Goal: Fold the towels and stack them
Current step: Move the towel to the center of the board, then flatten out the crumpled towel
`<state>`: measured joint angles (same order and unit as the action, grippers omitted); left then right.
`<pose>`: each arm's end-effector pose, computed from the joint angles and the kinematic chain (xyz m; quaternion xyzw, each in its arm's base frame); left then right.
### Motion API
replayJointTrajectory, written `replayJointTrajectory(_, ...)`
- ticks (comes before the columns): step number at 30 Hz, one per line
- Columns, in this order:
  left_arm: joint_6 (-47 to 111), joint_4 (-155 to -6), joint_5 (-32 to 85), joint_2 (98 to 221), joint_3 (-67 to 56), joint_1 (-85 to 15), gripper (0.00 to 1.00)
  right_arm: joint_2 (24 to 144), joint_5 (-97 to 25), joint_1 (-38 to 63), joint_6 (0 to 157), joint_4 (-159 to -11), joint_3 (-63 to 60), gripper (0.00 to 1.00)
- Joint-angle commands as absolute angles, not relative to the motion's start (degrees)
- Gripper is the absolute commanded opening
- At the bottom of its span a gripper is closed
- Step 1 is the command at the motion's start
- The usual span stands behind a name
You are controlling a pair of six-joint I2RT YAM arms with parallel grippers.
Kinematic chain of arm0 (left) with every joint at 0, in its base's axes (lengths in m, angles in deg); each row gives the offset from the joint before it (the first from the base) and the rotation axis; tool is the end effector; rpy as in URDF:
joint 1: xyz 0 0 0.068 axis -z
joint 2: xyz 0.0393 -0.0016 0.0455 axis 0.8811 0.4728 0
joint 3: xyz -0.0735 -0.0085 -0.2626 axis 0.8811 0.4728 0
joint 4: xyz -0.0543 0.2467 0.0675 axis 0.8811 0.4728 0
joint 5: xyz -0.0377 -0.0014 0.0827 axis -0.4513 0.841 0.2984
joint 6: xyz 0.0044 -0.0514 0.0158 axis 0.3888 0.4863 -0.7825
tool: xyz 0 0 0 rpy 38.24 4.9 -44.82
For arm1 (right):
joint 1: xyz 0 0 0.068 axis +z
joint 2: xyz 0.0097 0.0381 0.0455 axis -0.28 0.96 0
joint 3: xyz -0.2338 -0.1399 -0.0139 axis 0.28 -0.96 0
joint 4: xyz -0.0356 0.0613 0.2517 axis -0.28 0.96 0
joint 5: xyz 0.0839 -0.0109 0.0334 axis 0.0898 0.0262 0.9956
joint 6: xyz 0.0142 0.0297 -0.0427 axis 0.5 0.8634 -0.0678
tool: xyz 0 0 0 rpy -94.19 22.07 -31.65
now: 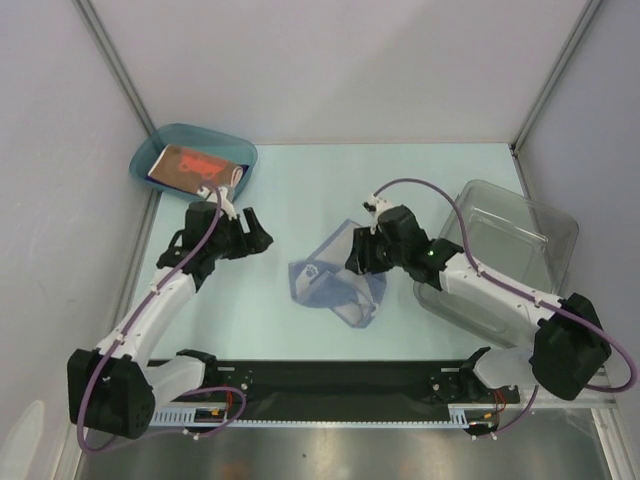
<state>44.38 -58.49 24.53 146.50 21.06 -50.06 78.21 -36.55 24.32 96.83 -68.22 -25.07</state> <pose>0.2312 -0.0545 0.2692 -0.0515 0.8885 -0.2133 0.4030 0.2135 0.1884 0.2565 -0.1462 0.8947 0.2738 0.3213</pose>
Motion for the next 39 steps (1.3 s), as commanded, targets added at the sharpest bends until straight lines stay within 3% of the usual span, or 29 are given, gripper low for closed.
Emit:
replayJointTrajectory(1, 47.9, -65.2, 20.4, 148.7, 25.8, -49.0, 0.8, 84.5, -37.6, 23.2, 89.2, -68.3, -17.8, 0.53)
replayJointTrajectory(8, 53.5, -71.8, 17.3, 150.2, 33.0, -46.5, 0.74, 106.1, -15.2, 18.9, 76.1, -63.6, 2.7, 0.47)
replayJointTrajectory(17, 60.6, -75.5, 20.9, 137.3, 42.2, -46.5, 0.73, 129.8, -3.3, 20.9, 63.1, -50.7, 27.6, 0.48)
replayJointTrajectory(24, 59.8, -73.3, 25.3, 132.8, 41.9, -46.5, 0.75, 139.4, -3.5, 23.1, 59.5, -46.4, 34.3, 0.5)
replayJointTrajectory(30, 60.0, -73.8, 26.2, 132.7, 42.1, -46.6, 0.74, 140.6, -3.0, 24.5, 56.6, -43.5, 31.8, 0.49)
replayJointTrajectory(33, 60.3, -73.9, 26.7, 132.4, 42.3, -46.6, 0.74, 139.9, -3.1, 24.2, 56.8, -44.2, 30.0, 0.45)
replayJointTrajectory(36, 60.5, -75.0, 26.1, 132.8, 42.5, -46.6, 0.74, 139.3, -1.9, 23.8, 58.0, -45.0, 30.1, 0.3)
replayJointTrajectory(37, 60.3, -75.4, 26.0, 133.6, 42.4, -46.6, 0.74, 139.0, -1.6, 23.5, 58.7, -46.7, 30.1, 0.17)
replayJointTrajectory(39, 58.6, -76.2, 24.9, 134.9, 41.4, -46.6, 0.74, 136.7, -2.5, 22.5, 64.4, -50.7, 27.9, 0.01)
